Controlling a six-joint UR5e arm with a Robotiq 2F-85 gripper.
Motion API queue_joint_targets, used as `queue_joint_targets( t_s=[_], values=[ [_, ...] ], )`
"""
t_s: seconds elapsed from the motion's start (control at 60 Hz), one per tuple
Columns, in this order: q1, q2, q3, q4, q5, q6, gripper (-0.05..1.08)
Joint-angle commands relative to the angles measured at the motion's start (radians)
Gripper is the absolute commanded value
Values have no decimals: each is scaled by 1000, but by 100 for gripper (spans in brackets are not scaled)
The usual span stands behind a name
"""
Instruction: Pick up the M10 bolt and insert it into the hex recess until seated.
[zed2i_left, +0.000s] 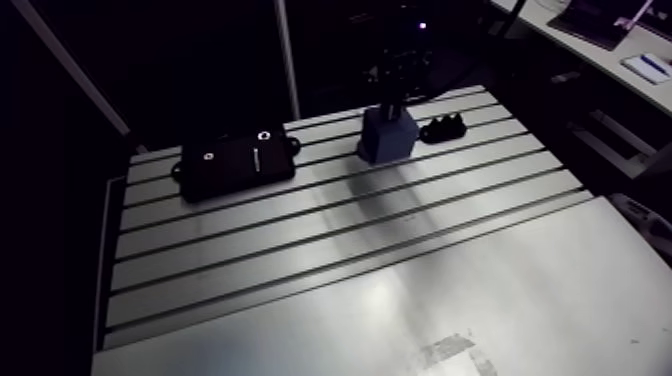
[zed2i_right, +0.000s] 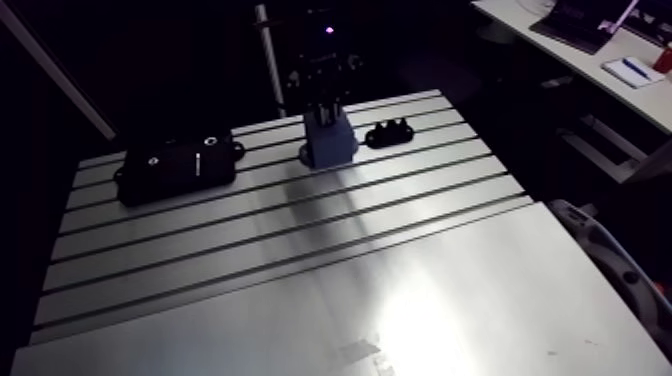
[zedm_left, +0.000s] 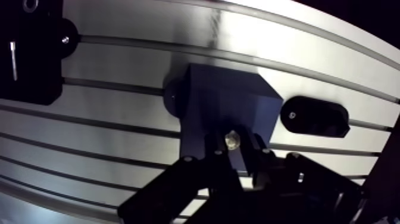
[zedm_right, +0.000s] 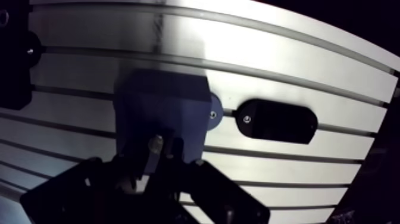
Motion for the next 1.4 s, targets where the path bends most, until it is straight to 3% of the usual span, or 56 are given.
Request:
queue_joint_targets(
  t_s=[0.017, 1.4],
  values=[
    [0, -1, -2, 2, 0, -26, 75],
    [-2, 1, -11, 16, -3, -255, 77]
  ],
)
